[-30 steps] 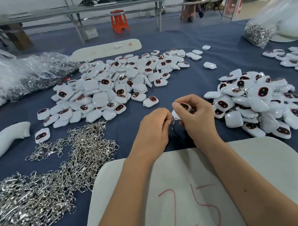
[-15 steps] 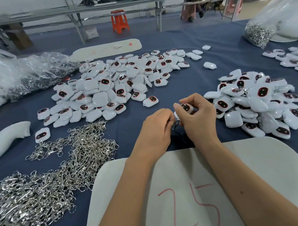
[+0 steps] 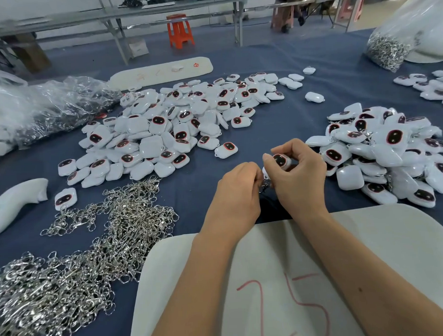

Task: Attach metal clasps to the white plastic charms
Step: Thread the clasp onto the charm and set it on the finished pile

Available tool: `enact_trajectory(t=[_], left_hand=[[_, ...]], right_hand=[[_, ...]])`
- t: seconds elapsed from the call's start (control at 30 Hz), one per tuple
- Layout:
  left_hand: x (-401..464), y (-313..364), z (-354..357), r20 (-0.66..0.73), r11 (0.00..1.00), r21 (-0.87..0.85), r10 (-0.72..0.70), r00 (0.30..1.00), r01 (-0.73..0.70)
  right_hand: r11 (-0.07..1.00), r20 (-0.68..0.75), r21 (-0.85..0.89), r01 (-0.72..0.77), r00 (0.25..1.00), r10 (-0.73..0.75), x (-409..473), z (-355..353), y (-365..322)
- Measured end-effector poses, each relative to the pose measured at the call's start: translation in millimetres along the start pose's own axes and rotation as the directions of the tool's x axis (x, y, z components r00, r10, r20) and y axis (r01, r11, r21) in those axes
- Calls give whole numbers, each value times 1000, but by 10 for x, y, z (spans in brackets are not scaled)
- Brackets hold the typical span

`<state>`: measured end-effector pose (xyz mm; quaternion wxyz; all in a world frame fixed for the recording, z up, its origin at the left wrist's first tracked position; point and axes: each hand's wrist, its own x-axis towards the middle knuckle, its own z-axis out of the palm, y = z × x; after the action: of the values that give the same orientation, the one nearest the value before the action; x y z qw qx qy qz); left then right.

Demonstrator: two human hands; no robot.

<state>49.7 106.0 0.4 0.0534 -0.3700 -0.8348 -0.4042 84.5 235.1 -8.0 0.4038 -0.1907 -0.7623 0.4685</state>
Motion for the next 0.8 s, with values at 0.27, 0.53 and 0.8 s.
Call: enact_trajectory(t=[0.27, 0.53, 0.8], left_hand=[[-7, 61, 32, 8, 990, 44, -135, 991, 135], [9, 35, 72, -47, 953, -23, -303, 952, 302], [31, -54, 75, -222, 971, -180, -194, 956, 155]], right_hand=[[992, -31, -74, 99, 994, -102, -36, 36, -24], [995, 53, 17, 93, 994, -94, -44, 33, -23], [869, 215, 436, -236, 965, 154, -6, 9, -10]])
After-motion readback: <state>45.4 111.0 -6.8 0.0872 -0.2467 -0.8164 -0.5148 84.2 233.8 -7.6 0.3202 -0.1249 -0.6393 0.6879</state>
